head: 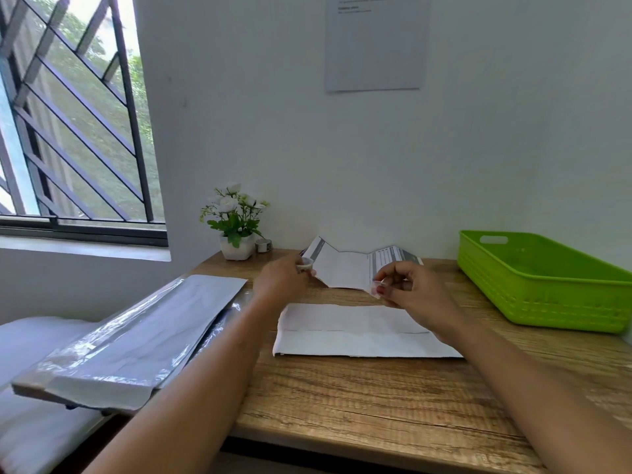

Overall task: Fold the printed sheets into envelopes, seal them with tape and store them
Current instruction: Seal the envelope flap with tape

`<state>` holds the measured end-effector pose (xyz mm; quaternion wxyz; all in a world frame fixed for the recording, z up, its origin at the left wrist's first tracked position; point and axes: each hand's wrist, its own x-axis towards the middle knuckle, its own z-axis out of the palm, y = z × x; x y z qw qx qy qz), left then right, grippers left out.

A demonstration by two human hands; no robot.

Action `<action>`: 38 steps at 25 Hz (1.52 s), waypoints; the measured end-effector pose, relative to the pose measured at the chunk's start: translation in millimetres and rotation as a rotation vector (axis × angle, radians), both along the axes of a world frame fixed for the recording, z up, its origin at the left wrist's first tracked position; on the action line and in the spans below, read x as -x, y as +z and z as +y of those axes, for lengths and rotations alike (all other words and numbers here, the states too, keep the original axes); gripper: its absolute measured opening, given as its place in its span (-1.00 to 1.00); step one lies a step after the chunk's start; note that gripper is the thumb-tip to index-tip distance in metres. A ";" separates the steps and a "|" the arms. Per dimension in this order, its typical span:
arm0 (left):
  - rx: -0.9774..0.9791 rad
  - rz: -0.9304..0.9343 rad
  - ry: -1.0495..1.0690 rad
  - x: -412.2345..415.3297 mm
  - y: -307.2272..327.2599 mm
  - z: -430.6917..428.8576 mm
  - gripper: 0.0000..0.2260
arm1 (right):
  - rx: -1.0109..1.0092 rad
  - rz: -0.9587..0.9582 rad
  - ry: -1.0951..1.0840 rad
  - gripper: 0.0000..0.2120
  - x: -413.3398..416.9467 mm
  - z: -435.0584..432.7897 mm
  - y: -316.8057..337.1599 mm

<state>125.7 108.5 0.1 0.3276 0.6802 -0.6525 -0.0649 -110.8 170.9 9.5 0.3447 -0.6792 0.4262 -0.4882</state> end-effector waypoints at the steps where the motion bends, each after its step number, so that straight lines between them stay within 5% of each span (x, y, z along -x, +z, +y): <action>1: -0.027 0.006 0.064 -12.8 1.6 -10.2 -0.71 | -0.005 0.010 0.000 -0.90 -1.7 -0.2 -0.8; 8: -0.146 0.081 0.471 -78.8 -4.0 -42.0 -0.75 | 0.000 0.095 0.010 -0.90 -3.0 -8.6 -8.4; 16: -0.242 -0.091 0.528 -66.5 -4.9 -47.1 -0.71 | -0.010 0.217 0.002 -0.86 -1.3 -22.0 -9.0; 18: -0.196 -0.192 0.405 -43.5 16.4 -41.7 -0.61 | -0.054 0.198 -0.045 -0.85 8.4 -26.4 -5.8; 21: 0.009 -0.152 -0.060 28.9 52.1 -9.7 -0.72 | -0.149 0.199 -0.105 -0.88 30.0 -30.9 3.9; 25: -0.152 -0.462 -0.540 144.7 23.8 51.8 -0.67 | -0.164 0.246 -0.205 -0.88 66.8 -20.4 11.1; 28: -0.155 -0.506 -0.552 161.9 -4.6 51.0 -0.55 | -0.159 0.340 -0.274 -0.86 85.8 -11.9 5.4; 34: -0.241 -0.026 -0.669 139.9 -14.8 40.7 -0.43 | -0.128 0.473 -0.171 -0.76 82.5 -15.3 -0.6; 38: -0.191 -0.011 -0.623 136.0 -14.7 35.0 -0.49 | -0.103 0.574 -0.182 -0.78 73.5 -19.6 -6.7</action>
